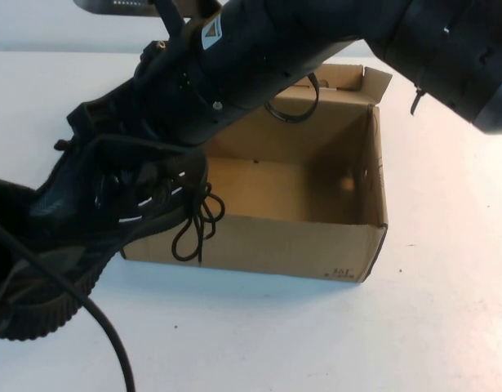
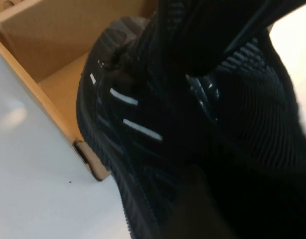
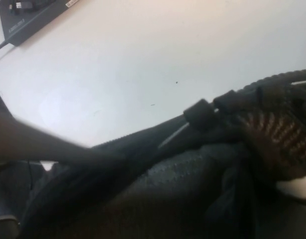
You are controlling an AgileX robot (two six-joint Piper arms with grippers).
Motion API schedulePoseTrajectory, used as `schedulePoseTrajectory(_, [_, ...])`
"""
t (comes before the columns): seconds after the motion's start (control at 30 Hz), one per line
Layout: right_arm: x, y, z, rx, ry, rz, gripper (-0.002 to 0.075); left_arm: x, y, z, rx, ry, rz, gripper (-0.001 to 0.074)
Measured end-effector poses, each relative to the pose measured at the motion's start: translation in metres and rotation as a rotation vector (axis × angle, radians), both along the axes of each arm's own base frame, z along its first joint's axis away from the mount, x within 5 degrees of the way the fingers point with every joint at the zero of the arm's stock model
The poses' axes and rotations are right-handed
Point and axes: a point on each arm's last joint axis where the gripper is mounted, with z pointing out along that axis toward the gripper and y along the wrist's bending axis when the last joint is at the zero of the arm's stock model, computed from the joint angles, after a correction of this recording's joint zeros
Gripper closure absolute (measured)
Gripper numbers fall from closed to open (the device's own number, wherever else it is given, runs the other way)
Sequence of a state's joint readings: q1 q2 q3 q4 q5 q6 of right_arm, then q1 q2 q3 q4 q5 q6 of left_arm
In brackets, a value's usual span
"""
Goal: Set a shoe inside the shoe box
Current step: Hand over the shoe
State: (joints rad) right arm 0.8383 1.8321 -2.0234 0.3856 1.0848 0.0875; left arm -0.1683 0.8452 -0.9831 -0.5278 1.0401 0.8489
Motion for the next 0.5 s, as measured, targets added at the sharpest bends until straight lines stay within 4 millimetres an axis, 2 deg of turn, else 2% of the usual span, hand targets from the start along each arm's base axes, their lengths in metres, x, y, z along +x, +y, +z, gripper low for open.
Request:
schedulePoseTrajectory(0.13, [-0.0008, 0.0014, -0.0002, 0.010, 0.006, 0.015, 0.0715, -0.0013, 0.0005, -0.0016, 0.015, 0.017, -0.006, 0.0491])
schedulePoseTrajectory(0.23, [-0.0001, 0.0025, -0.0019, 0.010, 0.010, 0.019, 0.0715, -0.0010, 0.0018, -0.0025, 0.025, 0.025, 0.008, 0.0626])
schedulePoseTrajectory(0.33, [0.0000, 0.0028, -0.0025, 0.007, 0.010, 0.023, 0.0715, -0.0008, 0.0028, -0.0030, 0.028, 0.031, 0.022, 0.0680])
schedulePoseTrajectory(0.5, [-0.0005, 0.0025, -0.0030, -0.001, 0.006, 0.033, 0.0715, -0.0009, 0.0027, -0.0031, 0.028, 0.034, 0.022, 0.0690])
